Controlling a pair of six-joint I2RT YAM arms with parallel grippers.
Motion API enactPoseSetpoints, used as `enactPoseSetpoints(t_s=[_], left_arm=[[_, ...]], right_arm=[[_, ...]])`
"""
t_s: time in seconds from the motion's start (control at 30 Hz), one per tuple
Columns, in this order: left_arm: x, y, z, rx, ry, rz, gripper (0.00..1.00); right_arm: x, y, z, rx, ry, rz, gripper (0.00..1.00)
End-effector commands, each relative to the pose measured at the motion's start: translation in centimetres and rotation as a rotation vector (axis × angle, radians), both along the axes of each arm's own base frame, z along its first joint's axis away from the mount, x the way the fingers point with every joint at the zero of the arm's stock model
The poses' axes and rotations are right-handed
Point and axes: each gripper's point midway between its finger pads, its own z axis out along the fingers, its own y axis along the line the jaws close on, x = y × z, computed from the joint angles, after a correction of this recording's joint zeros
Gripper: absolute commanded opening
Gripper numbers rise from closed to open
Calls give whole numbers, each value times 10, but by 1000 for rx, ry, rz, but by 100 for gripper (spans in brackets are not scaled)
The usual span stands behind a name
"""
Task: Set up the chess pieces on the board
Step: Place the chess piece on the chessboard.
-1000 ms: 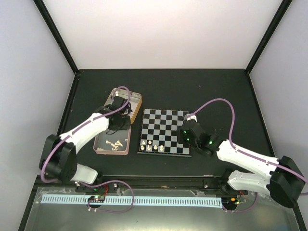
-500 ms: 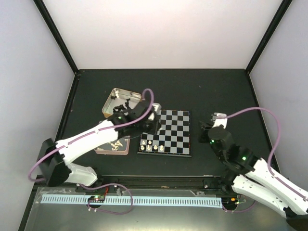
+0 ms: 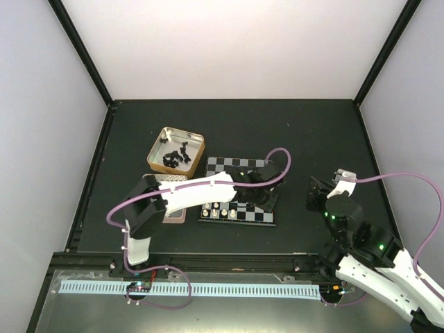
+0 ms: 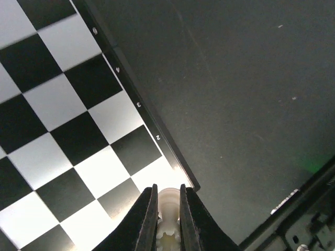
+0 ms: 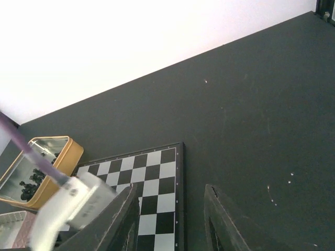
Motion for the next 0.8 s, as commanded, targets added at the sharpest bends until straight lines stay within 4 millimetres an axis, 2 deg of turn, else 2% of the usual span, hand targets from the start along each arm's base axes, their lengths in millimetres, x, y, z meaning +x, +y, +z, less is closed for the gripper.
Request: enactPoseSetpoints(t_s=[0.0,0.13,0.27,0.53,0.77], left_arm=[[-5,-7,-17,68,63,26,6],[-6,-6,-42,134,114,66,6],[-8,-8,-58,143,146,85,6],[-12,-10,-74,161,180,74,7],[-19,-13,-76,148,215,46,7]], right_arm=[[-2,-12,2,5,-4,-55,35],[-2,-13,-1,0,0,-54,36],[-2,-13,-2,-5,0,-56,37],[0,-10,-3,-13,0,-49,38],[2,-6,-8,-19,9,-39,38]])
